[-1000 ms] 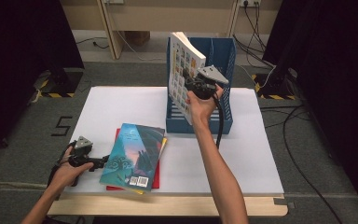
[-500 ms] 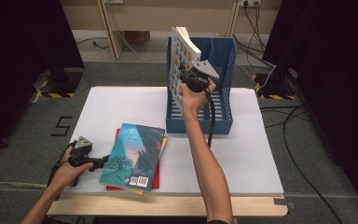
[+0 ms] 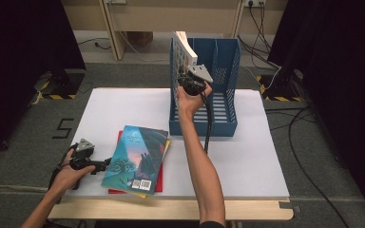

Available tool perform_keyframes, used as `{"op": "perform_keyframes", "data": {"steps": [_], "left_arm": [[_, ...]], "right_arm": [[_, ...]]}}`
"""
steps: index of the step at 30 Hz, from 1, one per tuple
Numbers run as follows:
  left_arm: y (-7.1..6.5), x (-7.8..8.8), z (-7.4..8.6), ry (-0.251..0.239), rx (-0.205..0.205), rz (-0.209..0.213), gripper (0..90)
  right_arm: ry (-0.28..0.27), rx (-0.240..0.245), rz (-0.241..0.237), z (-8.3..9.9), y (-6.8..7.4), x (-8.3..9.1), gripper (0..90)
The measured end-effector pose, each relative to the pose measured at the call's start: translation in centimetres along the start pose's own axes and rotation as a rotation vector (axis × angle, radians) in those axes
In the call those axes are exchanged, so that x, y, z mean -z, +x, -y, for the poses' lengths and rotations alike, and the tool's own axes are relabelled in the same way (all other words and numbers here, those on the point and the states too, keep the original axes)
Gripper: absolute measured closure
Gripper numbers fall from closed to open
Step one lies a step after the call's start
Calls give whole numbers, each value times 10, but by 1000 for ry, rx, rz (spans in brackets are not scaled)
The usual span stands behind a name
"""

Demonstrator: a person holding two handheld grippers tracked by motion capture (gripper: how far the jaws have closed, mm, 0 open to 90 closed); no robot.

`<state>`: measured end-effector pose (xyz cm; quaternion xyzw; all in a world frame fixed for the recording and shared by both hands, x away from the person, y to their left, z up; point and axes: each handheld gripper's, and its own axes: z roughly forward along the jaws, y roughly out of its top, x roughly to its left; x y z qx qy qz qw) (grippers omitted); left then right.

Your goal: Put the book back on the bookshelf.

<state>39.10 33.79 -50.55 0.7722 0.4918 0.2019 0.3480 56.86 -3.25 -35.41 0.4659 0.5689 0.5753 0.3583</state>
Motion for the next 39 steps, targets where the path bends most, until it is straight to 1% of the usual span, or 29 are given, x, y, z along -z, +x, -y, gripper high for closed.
{"op": "perform_keyframes", "data": {"steps": [1, 3, 8, 10, 13, 15, 16, 17, 18, 20, 22, 26, 29, 33, 35, 36, 37, 38, 39], "left_arm": [[0, 0, 0, 0, 0, 0, 70], [0, 0, 0, 0, 1, 1, 70], [0, 0, 0, 0, 0, 1, 69], [0, 0, 0, 0, 0, 1, 69], [0, 0, 0, 0, 0, 1, 69], [0, 0, 0, 0, 1, 2, 69], [0, 0, 0, 0, 0, 1, 69], [0, 0, 0, -1, 1, 2, 69], [0, 0, 0, 0, 1, 3, 69], [0, 0, 0, 0, 0, 2, 68], [0, 0, 0, 0, 0, 2, 67], [0, 0, 0, 0, 0, 1, 67], [0, 0, 0, 0, 0, 1, 67], [0, 0, 0, 0, 1, 2, 67], [0, 0, 0, 0, 0, 1, 67], [0, 0, 0, 0, 0, 2, 67], [0, 0, 0, 0, 0, 1, 67], [0, 0, 0, 0, 0, 1, 67], [0, 0, 0, 0, -1, 1, 67]], "right_arm": [[0, 0, 0, 0, 0, 0, 741], [10, -5, 6, 6, -1, -5, 741], [9, -10, 8, 15, 1, -9, 741], [9, 4, 12, 22, 3, -12, 741], [21, 9, 17, 26, 3, -14, 740], [34, 1, 23, 34, 1, -17, 740], [34, 1, 23, 34, 1, -17, 740], [31, -4, 29, 38, 0, -17, 740], [31, -4, 29, 38, 0, -17, 740], [36, 15, 24, 38, -1, -17, 739], [61, 25, 22, 37, -1, -14, 736], [70, 30, 17, 40, -2, -10, 732], [76, 51, -5, 45, -3, -4, 728], [85, 45, -18, 44, -4, -2, 717], [96, 70, -35, 43, -3, -1, 701], [109, 72, -50, 43, -1, 2, 679], [117, 60, -63, 42, 0, 3, 662], [117, 60, -63, 42, 0, 3, 662], [126, 54, -75, 42, 0, 5, 650]]}}
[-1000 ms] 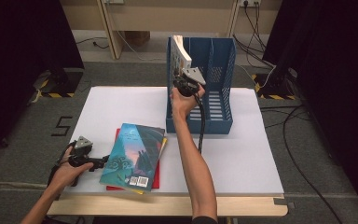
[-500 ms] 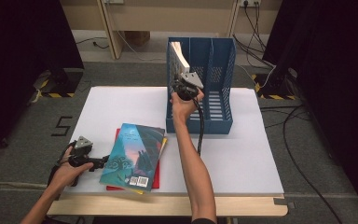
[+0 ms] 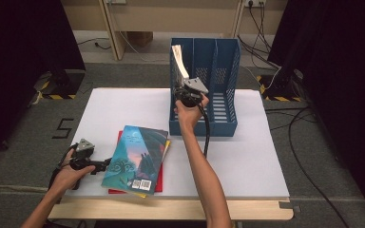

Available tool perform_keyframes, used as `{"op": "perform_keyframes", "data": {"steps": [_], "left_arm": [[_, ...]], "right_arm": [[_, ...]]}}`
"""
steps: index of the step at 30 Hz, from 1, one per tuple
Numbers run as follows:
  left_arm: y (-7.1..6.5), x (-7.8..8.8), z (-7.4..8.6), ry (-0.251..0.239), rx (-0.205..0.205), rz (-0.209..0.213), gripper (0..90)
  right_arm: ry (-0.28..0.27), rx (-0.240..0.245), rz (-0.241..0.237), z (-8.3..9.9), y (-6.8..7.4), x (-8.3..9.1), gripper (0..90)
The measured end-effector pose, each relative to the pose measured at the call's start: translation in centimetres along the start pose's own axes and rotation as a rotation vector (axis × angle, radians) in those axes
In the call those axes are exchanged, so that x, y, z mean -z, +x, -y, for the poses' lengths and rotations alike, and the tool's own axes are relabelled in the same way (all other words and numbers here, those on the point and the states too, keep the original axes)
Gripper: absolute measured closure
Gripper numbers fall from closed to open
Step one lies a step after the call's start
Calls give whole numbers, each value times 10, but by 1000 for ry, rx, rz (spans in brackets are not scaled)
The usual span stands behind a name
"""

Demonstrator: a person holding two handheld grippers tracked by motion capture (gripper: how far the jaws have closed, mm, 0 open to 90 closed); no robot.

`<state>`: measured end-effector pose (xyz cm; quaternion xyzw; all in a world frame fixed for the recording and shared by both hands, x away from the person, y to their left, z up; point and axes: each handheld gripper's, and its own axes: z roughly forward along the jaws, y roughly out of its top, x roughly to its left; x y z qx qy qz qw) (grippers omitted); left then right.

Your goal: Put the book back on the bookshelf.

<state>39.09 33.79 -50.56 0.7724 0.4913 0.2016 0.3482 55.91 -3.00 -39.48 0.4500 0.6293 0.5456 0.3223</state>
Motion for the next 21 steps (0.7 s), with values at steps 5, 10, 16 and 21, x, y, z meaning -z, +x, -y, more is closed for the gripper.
{"op": "perform_keyframes", "data": {"steps": [5, 10, 16, 21], "left_arm": [[0, 0, 0, 0, 0, 0, 67], [0, 0, 0, -2, 0, -1, 67], [0, 0, 0, -2, 0, -1, 67], [0, 0, 0, -3, 0, -1, 67]], "right_arm": [[50, 13, -59, 4, 0, 11, 581], [85, 25, -130, 10, -5, 25, 548], [115, 40, -174, 19, -7, 36, 546], [121, 54, -210, 20, -2, 38, 540]]}}
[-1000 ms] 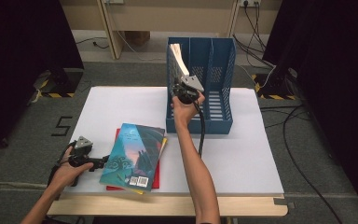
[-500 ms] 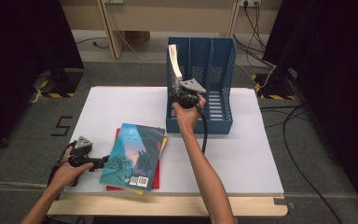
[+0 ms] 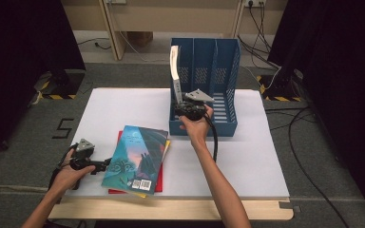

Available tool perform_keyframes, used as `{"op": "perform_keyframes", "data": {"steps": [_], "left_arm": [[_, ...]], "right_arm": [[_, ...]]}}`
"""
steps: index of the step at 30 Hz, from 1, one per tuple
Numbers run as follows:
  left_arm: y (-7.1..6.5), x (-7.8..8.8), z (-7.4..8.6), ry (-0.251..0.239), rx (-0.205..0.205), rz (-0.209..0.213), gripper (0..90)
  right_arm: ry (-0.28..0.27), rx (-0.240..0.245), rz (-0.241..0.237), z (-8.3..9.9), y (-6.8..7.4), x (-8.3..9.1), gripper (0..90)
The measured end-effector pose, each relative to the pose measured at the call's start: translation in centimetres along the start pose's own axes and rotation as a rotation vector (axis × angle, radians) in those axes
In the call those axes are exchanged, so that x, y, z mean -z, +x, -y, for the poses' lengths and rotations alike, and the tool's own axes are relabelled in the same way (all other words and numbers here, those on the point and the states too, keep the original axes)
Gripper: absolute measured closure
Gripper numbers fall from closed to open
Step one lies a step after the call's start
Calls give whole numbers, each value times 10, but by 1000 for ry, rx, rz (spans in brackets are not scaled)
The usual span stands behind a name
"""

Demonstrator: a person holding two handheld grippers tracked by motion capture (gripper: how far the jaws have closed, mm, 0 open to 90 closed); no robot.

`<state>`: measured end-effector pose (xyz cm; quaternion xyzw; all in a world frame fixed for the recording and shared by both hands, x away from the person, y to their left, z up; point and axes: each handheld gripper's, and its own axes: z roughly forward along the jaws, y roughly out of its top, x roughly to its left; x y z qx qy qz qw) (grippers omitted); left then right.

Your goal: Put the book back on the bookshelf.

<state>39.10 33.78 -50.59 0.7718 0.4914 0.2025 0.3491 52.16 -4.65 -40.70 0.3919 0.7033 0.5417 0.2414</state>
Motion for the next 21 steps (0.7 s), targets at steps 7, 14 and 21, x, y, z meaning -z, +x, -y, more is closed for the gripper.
{"op": "perform_keyframes", "data": {"steps": [7, 14, 21], "left_arm": [[0, 0, 0, 0, -1, 0, 67], [0, 0, 0, 0, 0, 0, 67], [0, 0, 0, 0, 0, 0, 67]], "right_arm": [[17, 37, -6, -3, 9, -2, 509], [34, 29, -22, -3, 8, 5, 501], [47, 18, -50, 0, 12, 6, 508]]}}
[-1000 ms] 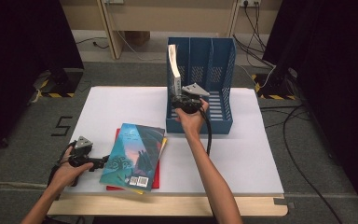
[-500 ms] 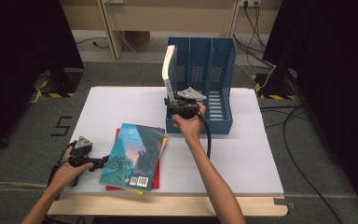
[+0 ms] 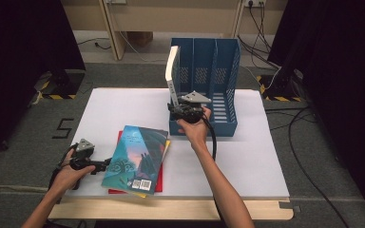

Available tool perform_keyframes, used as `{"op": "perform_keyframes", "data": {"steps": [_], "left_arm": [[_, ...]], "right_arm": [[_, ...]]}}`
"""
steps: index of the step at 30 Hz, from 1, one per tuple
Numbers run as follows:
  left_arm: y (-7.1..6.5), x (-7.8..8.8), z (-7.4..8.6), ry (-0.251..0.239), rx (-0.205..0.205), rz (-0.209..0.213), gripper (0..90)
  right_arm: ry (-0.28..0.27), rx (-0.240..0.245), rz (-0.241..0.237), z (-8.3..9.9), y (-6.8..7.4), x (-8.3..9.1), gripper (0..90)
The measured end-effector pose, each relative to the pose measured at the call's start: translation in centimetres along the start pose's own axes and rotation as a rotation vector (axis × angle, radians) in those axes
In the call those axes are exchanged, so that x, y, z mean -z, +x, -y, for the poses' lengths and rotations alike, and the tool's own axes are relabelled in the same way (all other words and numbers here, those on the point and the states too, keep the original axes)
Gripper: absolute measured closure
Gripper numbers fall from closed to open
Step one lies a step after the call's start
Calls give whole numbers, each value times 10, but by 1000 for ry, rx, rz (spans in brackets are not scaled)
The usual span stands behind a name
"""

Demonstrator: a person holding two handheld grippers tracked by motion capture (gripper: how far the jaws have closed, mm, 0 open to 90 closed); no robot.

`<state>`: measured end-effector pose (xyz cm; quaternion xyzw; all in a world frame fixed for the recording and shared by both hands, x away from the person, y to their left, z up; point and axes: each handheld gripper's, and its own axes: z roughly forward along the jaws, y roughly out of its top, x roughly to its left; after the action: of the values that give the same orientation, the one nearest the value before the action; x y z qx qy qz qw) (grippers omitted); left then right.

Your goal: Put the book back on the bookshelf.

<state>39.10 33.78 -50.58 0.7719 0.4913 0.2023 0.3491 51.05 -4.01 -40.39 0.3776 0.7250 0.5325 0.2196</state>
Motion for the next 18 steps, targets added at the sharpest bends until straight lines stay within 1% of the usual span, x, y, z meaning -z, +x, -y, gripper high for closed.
{"op": "perform_keyframes", "data": {"steps": [1, 3, 6, 8, 11, 12, 18], "left_arm": [[0, 0, 0, 0, 0, 0, 67], [0, 0, 0, 0, 0, 0, 67], [0, 0, 0, 0, 0, 0, 67], [0, 0, 0, 0, 0, 0, 67], [0, 0, 0, 0, 0, 0, 67], [0, 0, 0, 0, 0, -1, 67], [0, 0, 0, 0, 0, -1, 67]], "right_arm": [[-3, -8, -9, 0, 2, -2, 510], [0, -7, -17, 0, 4, -4, 524], [-2, -4, -15, -1, 5, -4, 524], [6, 4, -4, 0, 5, -4, 510], [8, 0, -3, 1, 3, -1, 501], [4, -12, 1, 1, 2, 1, 479], [-4, -13, 6, 2, -1, 10, 465]]}}
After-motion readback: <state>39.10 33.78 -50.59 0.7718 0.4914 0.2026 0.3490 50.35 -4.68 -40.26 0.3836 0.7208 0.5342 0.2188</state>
